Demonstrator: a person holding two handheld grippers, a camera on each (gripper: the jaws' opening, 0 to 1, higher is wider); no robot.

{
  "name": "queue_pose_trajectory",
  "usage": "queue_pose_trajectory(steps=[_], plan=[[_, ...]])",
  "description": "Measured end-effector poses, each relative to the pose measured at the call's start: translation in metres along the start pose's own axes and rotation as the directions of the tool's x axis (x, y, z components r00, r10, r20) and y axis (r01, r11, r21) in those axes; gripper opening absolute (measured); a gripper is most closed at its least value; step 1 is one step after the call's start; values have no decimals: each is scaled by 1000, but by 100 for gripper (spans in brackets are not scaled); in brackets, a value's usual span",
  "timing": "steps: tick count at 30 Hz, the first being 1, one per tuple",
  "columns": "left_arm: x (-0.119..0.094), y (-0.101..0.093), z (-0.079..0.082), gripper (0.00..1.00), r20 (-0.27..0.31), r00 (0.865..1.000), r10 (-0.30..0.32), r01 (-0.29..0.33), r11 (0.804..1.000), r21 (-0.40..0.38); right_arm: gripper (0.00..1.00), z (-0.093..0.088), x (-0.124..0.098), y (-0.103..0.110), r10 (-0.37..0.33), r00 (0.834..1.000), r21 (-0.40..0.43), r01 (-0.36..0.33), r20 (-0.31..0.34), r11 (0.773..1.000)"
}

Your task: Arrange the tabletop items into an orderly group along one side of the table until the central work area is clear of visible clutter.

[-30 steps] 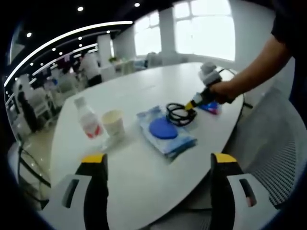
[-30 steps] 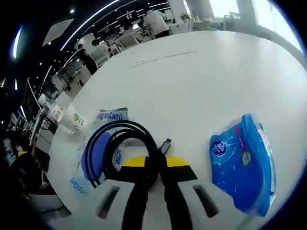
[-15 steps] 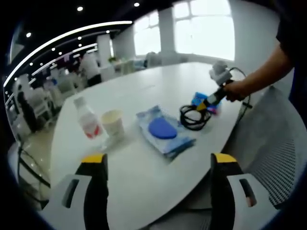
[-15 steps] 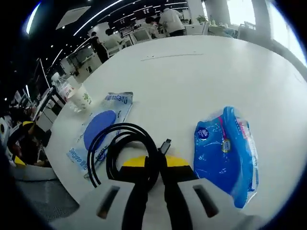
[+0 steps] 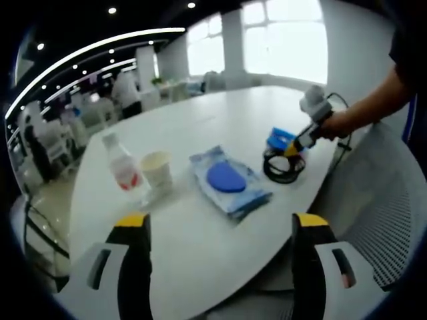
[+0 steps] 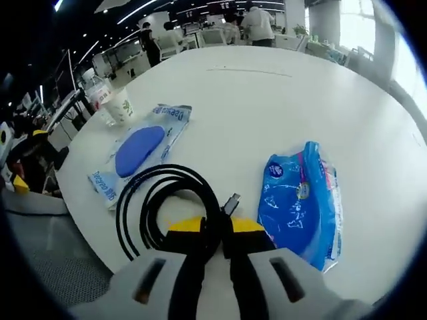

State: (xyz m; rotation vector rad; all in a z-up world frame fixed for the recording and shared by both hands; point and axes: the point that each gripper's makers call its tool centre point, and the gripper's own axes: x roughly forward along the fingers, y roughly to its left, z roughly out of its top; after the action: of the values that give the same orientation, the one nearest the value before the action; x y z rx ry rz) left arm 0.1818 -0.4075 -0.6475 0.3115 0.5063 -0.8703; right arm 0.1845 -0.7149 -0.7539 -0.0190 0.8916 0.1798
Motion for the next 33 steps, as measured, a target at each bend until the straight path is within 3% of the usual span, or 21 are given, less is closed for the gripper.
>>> queue_pose_trajectory(steps=[5,14,17,21,29,33], plan=[[2,-2,-4,81,-28,1000,1,0,1000,15,7,9,-3,-2,-8,999,-50,10,33,999],[1,2,-10,71,-81,997,12,-12,1000,9,9,22,-9,-5,-6,995,-19,8,103,1000],[1,3,-14,69,-120,993,20,-19,1000,10,14,28,-10,-6,-3,991,-6,4,137,1000],[0,4,-12,69,-127,992,19,-19,1000,4,22,33,-11,-4,1,986,-2,-1,169,1000],[9,-4,26,67,-74,997,8,-12,998,-57,32,56,-16,2,39,976,-45,-30,213,999],[20,-18,33,65,-67,998,-9,1,992,-129,38,72,-21,6,54,971,-108,-29,232,994]])
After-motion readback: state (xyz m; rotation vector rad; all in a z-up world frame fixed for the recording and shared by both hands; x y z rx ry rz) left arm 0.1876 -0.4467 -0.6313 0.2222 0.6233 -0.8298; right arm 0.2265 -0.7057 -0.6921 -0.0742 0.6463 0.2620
